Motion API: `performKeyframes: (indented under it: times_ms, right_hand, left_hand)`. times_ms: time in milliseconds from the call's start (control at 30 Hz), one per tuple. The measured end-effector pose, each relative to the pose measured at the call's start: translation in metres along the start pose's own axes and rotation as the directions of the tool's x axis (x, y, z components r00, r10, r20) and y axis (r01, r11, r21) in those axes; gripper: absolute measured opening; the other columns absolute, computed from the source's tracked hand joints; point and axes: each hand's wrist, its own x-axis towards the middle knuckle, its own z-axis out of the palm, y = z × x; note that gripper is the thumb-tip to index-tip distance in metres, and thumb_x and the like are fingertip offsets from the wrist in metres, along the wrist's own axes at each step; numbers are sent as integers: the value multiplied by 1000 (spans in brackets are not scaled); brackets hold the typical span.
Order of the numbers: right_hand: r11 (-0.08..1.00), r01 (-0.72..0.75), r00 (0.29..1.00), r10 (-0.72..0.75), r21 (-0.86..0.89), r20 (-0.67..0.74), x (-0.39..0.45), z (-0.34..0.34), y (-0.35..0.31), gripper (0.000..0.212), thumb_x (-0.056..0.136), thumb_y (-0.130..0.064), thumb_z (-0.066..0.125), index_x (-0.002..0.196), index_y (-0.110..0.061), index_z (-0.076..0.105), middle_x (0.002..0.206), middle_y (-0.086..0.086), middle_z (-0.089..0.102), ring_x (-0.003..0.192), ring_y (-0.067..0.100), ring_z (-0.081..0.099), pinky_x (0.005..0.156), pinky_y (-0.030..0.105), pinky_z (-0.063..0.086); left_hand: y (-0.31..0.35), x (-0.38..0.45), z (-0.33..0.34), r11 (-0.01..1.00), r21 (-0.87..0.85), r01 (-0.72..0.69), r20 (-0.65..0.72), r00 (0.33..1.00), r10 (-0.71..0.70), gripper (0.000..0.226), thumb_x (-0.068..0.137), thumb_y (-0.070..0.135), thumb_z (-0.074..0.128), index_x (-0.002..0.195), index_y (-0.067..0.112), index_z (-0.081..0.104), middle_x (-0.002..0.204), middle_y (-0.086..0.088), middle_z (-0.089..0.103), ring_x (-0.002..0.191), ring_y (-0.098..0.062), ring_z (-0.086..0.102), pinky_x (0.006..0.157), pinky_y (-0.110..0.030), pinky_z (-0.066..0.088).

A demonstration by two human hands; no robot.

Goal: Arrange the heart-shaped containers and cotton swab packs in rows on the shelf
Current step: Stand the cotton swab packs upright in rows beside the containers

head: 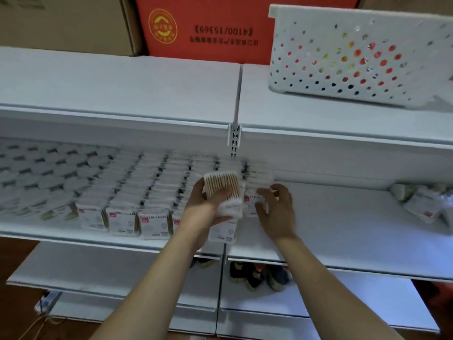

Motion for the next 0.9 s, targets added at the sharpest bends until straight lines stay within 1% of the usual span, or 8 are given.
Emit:
performKeyframes:
  times_ms: [200,367,467,533,633,700,800,900]
  right_hand:
    - [959,-122,978,161,257,-135,-1,-33,-21,33,99,-33,50,124,-18,66,126,7,60,116,25,56,96,34,47]
    - [835,-173,985,146,523,92,-11,-78,-74,5,93,-39,65,98,-40,67,99,-13,66,87,-3,62,72,11,46]
    - [784,-283,959,212,553,190,-9,-84,-72,15,92,-34,68,106,-29,71,103,-10,70,87,3,67,78,23,54]
    - [618,-389,919,313,683,240,-4,-89,-67,15,93,-19,67,107,-16,71,98,-1,74,82,15,72,76,33,58]
    - [350,-393,877,422,851,231,5,-100,-60,19,89,-2,67,106,-11,63,97,9,73,79,27,72,68,35,59]
    - [461,-295,905,417,837,89,10,-104,-51,27,87,0,68,105,-20,65,100,2,73,90,20,70,75,32,57]
    - [674,-17,987,129,739,-95,6,-102,-43,37,82,7,64,95,-28,70,115,1,65,110,8,61,88,27,50]
    - [744,108,994,-86,659,-65,-3,-88,-34,57,77,13,54,94,-38,74,138,0,51,133,15,47,104,34,46]
  left_hand:
    - [2,0,17,998,24,-50,32,998,49,53,85,19,78,131,23,52,116,0,67,90,-15,73,65,-37,60]
    - [-9,3,37,995,68,-75,23,997,74,76,82,32,82,144,23,39,122,-2,67,101,-19,71,72,-39,62]
    - [-13,2,46,999,15,-48,25,999,47,84,80,65,68,149,27,37,134,-6,62,112,-25,67,71,-36,61]
    - [-14,3,48,1000,-1,-16,22,1000,16,84,80,68,67,149,30,38,139,-7,58,113,-30,66,71,-37,61]
    - [-16,7,46,1000,-5,1,8,1000,-1,55,94,33,68,143,25,44,138,-10,55,109,-32,67,75,-43,62]
    - [-15,8,45,1000,1,5,-20,1000,-5,40,98,19,62,137,22,49,131,-11,60,103,-30,70,72,-43,63]
    - [-12,7,46,998,-43,52,10,999,-52,33,100,20,59,132,20,51,126,-12,65,94,-29,74,77,-49,62]
    - [-7,5,45,990,-105,98,90,992,-89,39,100,33,58,135,18,51,123,-12,68,100,-30,72,81,-50,60]
